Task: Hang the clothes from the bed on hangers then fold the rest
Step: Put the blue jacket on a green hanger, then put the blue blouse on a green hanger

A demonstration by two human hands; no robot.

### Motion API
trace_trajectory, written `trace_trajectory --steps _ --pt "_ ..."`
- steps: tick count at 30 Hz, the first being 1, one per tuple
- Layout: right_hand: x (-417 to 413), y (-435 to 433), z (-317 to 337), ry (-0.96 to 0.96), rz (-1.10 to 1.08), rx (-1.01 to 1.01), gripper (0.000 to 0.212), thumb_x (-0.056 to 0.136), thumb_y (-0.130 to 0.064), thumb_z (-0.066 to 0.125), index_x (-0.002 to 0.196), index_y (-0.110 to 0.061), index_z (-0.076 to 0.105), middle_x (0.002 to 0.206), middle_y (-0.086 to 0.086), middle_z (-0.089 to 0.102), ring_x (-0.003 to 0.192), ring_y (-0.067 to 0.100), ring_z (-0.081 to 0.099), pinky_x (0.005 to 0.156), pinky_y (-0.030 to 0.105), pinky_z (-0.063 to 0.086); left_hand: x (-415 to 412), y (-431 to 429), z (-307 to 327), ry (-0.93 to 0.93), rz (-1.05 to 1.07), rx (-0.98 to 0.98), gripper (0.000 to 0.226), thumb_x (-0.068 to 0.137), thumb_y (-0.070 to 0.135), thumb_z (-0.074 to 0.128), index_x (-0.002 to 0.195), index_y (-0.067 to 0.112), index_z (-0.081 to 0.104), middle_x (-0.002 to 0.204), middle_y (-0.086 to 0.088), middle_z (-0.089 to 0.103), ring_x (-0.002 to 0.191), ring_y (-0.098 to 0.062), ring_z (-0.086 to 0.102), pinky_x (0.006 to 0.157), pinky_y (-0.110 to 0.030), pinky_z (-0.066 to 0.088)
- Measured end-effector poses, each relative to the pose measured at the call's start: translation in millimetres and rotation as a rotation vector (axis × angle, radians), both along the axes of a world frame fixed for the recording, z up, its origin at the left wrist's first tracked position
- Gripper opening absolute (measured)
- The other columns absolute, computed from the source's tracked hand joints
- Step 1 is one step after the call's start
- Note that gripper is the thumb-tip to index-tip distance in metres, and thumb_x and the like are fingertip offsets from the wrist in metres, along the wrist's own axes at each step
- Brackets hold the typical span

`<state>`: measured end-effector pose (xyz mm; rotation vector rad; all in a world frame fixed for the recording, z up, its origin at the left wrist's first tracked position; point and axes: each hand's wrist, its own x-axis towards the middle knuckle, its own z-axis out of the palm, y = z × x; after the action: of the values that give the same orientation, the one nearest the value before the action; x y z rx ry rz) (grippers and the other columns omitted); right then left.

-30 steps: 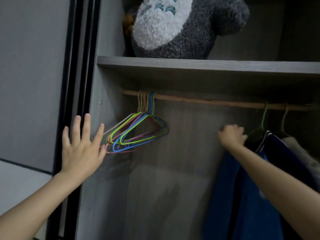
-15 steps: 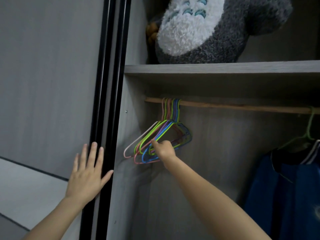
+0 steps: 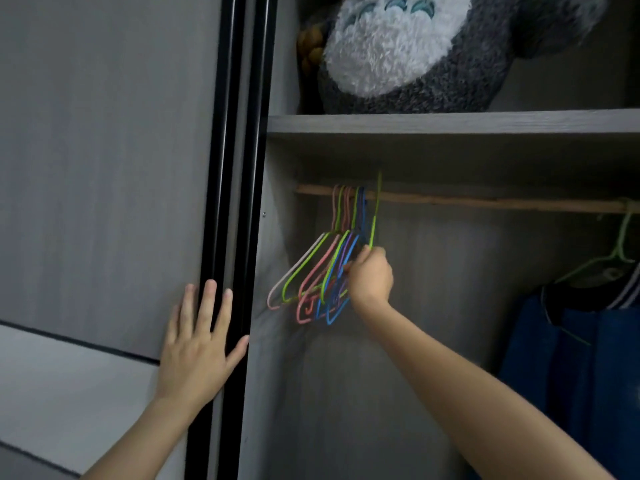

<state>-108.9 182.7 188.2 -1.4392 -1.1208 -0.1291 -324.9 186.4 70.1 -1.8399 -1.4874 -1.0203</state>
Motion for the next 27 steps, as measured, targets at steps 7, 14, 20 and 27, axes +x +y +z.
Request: trace_trajectory --steps 7,14,20,27 --pt "43.2 -39.5 -1.1 -0.051 0.002 0.057 0.034 0.103 -0.020 0.028 0.106 0.004 0.052 0.102 0.023 0.067 0.103 0.037 0.055 0.083 0.039 0.039 0.9 -3.5 -2.3 -0.042 -0.036 -0.037 0.072 0.095 0.056 0.009 0.140 0.004 0.030 0.148 -0.024 0.029 0.133 -0.050 0.029 0.097 -0.069 0.028" --pt "128.5 -169.3 -31.9 -0.179 0.105 0.249 0.031 0.100 -0.009 0.035 0.074 -0.017 0.049 0.067 0.009 0.069 0.068 0.020 0.056 0.072 0.025 0.041 63.4 -48.2 -19.1 -0.040 -0.224 0.036 0.073 0.095 0.057 0.012 0.141 0.002 0.028 0.145 -0.036 0.022 0.134 -0.050 0.018 0.099 -0.067 0.026" --pt "188.3 -310.0 -40.0 -0.218 0.136 0.171 0.031 0.098 -0.014 0.035 0.073 -0.015 0.053 0.065 -0.011 0.071 0.067 0.004 0.067 0.069 0.014 0.051 207.5 -106.9 5.0 -0.094 -0.535 0.126 0.088 0.079 0.051 0.055 0.142 0.000 0.022 0.141 -0.039 0.029 0.129 -0.055 0.032 0.098 -0.063 0.033" --pt "260.4 -533.1 -64.3 0.039 -0.115 0.139 0.047 0.097 -0.004 0.033 0.062 -0.010 0.065 0.062 0.005 0.070 0.060 0.013 0.068 0.062 0.021 0.053 368.6 -228.3 -17.1 -0.376 -0.940 -0.204 0.068 0.089 0.034 0.055 0.140 -0.005 0.031 0.129 -0.032 0.048 0.111 -0.050 0.050 0.093 -0.061 0.036"
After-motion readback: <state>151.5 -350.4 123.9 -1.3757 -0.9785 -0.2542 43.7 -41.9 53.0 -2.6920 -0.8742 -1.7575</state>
